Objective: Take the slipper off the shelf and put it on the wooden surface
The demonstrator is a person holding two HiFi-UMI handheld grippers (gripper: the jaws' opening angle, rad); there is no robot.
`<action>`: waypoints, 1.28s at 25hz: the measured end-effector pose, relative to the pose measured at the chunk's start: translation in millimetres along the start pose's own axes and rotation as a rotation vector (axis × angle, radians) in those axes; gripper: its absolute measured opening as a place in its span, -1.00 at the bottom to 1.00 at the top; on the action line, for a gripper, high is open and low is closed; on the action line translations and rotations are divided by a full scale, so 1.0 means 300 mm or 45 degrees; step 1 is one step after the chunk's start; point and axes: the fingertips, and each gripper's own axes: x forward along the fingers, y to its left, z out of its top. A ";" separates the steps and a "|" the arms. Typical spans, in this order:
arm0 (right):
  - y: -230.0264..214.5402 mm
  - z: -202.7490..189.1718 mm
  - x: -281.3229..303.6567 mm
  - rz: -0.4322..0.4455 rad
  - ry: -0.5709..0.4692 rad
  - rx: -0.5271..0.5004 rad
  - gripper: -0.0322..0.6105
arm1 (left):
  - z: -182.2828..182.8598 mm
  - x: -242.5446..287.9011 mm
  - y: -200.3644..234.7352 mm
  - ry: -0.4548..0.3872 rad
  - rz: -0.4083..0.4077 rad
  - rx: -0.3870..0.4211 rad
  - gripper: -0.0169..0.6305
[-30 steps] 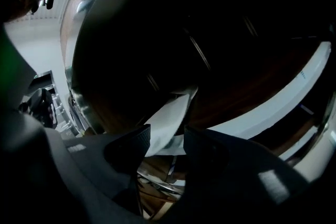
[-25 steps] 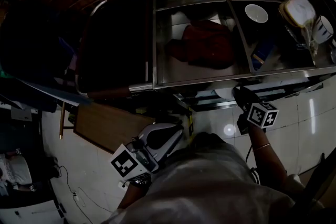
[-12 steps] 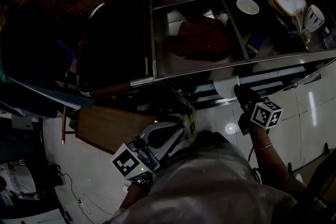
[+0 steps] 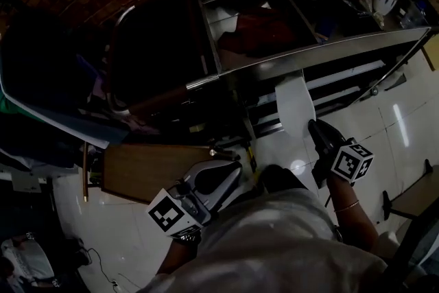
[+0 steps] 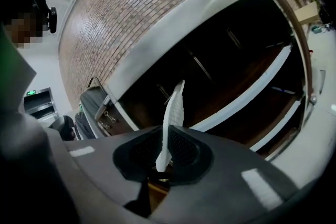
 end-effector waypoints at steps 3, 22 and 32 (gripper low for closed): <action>0.104 -0.057 -0.081 -0.031 -0.037 0.015 -0.80 | -0.017 -0.107 -0.032 0.029 -0.017 0.023 -0.95; 0.477 -0.345 -0.514 -0.113 -0.196 0.071 -0.80 | -0.007 -0.373 -0.247 -0.048 -0.153 0.001 -0.95; 0.640 -0.470 -0.784 -0.017 -0.178 -0.012 -0.80 | -0.027 -0.370 -0.555 -0.063 -0.198 -0.044 -0.95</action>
